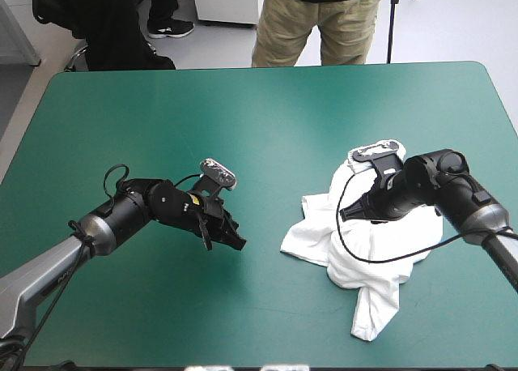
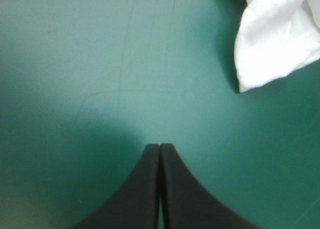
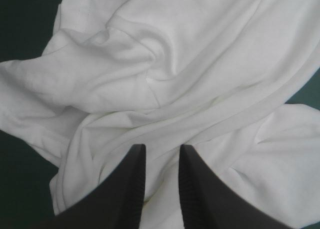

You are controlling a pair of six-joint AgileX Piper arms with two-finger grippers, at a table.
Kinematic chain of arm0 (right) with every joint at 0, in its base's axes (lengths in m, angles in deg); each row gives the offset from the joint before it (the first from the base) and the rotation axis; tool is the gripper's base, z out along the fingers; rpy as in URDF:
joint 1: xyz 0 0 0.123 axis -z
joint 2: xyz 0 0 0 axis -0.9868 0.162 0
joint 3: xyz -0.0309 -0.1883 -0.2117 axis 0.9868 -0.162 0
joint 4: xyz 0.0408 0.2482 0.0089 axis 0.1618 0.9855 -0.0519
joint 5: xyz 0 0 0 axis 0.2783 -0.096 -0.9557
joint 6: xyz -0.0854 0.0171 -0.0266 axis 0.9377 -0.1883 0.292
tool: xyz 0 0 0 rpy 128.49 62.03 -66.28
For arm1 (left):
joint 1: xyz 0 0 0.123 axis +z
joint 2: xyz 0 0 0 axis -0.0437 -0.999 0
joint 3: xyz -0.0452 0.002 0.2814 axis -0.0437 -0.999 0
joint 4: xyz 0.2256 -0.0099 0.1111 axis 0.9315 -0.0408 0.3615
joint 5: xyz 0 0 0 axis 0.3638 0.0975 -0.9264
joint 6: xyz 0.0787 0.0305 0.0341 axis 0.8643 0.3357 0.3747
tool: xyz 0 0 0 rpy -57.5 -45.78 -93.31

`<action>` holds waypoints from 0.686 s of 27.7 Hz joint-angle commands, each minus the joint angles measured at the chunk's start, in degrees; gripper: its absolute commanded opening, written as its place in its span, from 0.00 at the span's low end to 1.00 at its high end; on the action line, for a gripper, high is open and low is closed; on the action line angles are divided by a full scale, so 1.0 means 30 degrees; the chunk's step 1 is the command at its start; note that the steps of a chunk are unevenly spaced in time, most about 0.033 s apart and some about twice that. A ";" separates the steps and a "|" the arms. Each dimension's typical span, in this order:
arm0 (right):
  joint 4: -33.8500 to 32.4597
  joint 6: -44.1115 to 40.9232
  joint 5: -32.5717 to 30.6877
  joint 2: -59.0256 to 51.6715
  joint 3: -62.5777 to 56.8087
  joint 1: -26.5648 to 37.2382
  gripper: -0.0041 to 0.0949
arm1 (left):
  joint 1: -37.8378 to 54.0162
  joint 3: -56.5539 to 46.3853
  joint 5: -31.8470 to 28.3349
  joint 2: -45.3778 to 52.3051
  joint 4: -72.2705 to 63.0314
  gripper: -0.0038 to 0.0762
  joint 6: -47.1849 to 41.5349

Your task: Fold the cloth

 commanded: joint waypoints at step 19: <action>-0.0185 0.0161 0.0357 -0.0679 0.0634 0.0128 0.27 | -0.0105 0.0691 -0.1894 0.0643 -0.1481 0.03 0.1368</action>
